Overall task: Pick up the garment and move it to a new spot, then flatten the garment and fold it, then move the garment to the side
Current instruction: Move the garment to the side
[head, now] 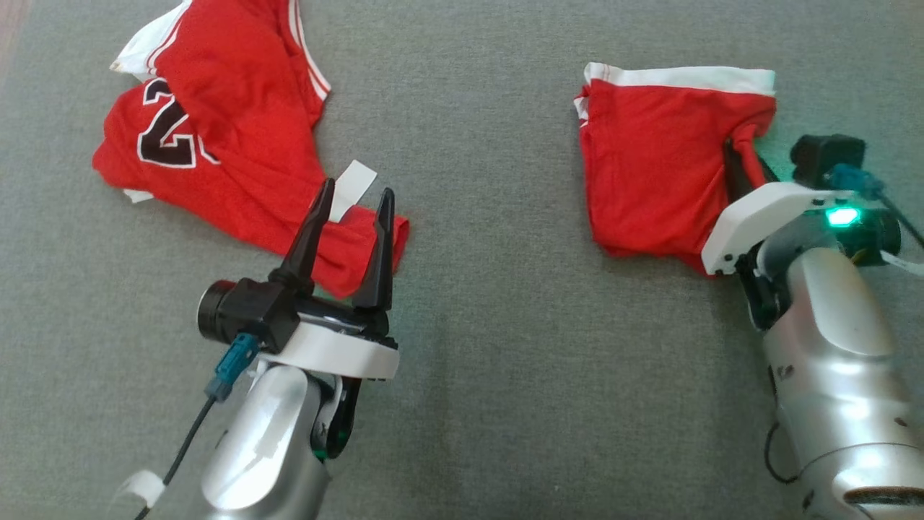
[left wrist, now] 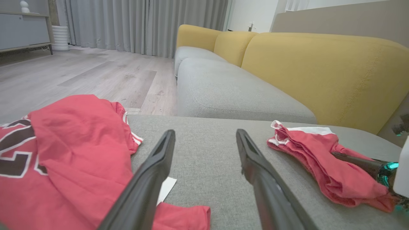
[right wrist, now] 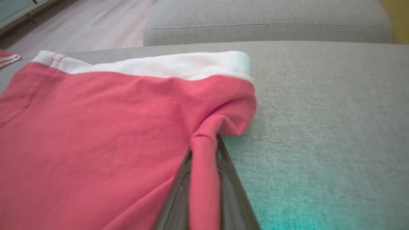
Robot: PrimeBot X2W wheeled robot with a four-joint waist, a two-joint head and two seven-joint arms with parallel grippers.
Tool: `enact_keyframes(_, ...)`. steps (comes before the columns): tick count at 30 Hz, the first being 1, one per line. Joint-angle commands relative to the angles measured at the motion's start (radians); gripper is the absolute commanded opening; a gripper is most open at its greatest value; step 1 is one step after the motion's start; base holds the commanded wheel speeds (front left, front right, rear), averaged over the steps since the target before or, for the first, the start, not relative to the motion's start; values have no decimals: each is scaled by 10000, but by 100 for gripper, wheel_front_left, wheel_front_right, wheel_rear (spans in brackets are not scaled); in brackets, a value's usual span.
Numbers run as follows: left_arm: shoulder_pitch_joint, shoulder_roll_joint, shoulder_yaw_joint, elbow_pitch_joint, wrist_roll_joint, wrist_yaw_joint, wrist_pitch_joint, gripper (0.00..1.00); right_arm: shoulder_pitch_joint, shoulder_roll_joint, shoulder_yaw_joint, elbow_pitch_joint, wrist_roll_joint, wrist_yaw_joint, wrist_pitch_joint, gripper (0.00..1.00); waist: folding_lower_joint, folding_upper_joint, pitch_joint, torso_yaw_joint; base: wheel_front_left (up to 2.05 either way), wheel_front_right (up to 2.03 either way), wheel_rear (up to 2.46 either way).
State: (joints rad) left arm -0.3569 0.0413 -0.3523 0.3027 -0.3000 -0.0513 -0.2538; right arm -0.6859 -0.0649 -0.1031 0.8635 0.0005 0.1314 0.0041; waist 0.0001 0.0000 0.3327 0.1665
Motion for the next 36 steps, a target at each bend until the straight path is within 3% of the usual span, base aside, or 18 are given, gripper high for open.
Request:
enact_keyframes(1, -363, 89, 221, -273, -75, 55, -80, 100, -17, 130, 339, 21, -289, -7, -210, 0, -1, 0, -44, -82, 0, 0, 0)
enact_keyframes(11, -437, 89, -139, -276, -61, 89, -80, 100, -277, -372, 1431, 128, -1167, -7, -1035, 0, -1, 0, -396, -836, 0, 0, 0)
enact_keyframes(16, -404, 89, -505, -271, -121, 157, -80, 100, -325, -968, 2492, 117, -905, -7, -1100, 0, -1, 0, -684, -1441, 0, 0, 0)
enact_keyframes(21, -408, 89, -757, -352, -185, 247, -80, 100, -430, -1862, 3392, -27, -369, -7, -1077, 0, -1, 0, -696, -1963, 0, 0, 0)
enact_keyframes(25, -610, 89, -1072, -506, -273, 307, -80, 100, -559, -3087, 3921, -269, 56, -7, -1097, 0, -1, 0, -446, -2184, 0, 0, 0)
enact_keyframes(26, -761, 89, -1209, -597, -318, 357, -80, 100, -621, -3655, 3986, -321, 257, -7, -1048, 0, -1, 0, -250, -2200, 0, 0, 0)
enact_keyframes(30, -1047, 89, -1419, -779, -349, 421, -80, 100, -853, -4601, 3842, -318, 499, -7, -1014, 0, -1, 0, 151, -2112, 0, 0, 0)
enact_keyframes(36, -1333, 89, -1549, -965, -372, 387, -80, 100, -1219, -5478, 3238, 69, 419, -7, -868, 0, -1, 0, 637, -1822, 0, 0, 0)
